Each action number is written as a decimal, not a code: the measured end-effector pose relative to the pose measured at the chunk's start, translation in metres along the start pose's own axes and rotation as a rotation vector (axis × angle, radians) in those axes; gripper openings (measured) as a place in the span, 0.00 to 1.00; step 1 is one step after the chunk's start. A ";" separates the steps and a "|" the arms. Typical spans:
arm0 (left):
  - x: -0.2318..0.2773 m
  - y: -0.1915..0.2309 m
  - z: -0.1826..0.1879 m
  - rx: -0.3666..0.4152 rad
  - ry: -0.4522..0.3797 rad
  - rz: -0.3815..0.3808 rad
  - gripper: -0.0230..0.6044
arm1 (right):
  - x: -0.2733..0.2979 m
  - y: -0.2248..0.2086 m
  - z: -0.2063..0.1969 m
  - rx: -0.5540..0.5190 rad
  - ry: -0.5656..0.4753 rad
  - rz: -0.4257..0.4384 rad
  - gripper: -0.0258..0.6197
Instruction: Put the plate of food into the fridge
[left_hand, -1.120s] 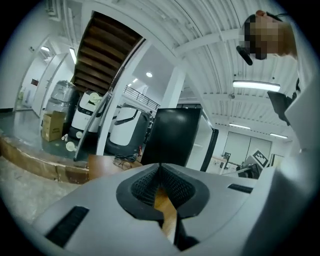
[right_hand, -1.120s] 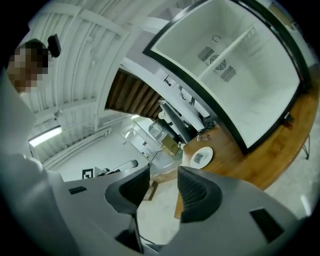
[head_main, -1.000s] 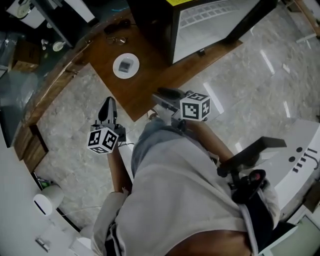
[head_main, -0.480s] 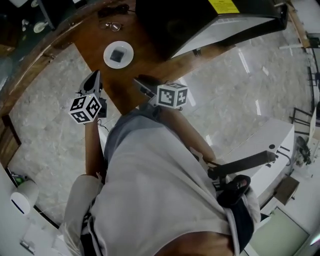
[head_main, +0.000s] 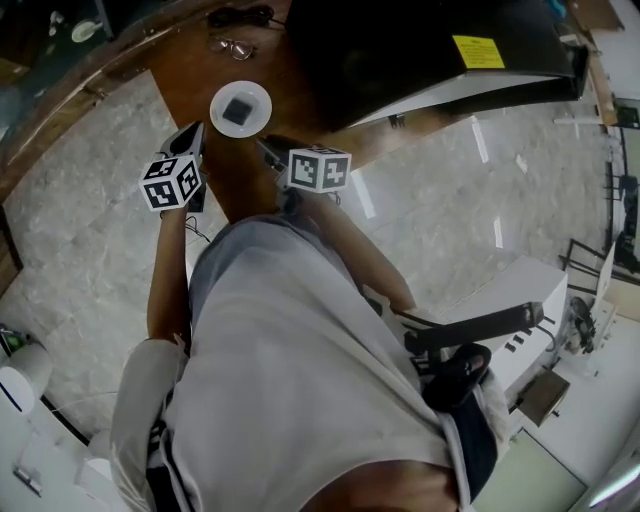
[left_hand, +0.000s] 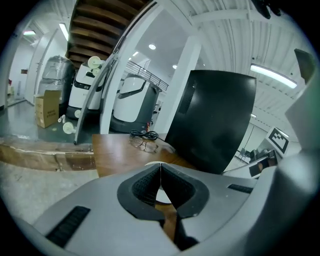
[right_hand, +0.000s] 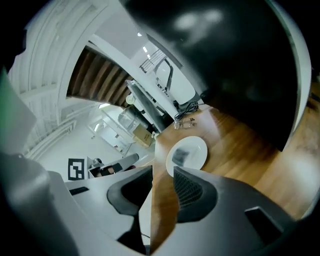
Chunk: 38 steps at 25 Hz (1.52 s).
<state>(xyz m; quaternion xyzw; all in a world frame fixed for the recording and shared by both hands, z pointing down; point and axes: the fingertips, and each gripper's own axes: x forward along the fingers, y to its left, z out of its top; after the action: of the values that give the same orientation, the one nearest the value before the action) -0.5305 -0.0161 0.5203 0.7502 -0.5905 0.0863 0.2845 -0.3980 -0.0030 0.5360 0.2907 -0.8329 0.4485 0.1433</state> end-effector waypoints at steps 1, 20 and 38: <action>0.009 0.007 -0.004 -0.007 0.021 0.003 0.07 | 0.007 -0.005 0.002 0.029 -0.003 0.002 0.23; 0.107 0.041 -0.056 -0.107 0.298 0.046 0.06 | 0.077 -0.110 0.008 0.418 0.028 -0.034 0.25; 0.121 0.048 -0.057 -0.142 0.308 0.023 0.06 | 0.105 -0.099 0.010 0.620 0.017 0.087 0.10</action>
<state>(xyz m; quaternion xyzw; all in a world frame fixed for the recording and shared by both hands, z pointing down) -0.5288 -0.0940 0.6394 0.6994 -0.5530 0.1618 0.4229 -0.4198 -0.0906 0.6486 0.2807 -0.6669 0.6893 0.0355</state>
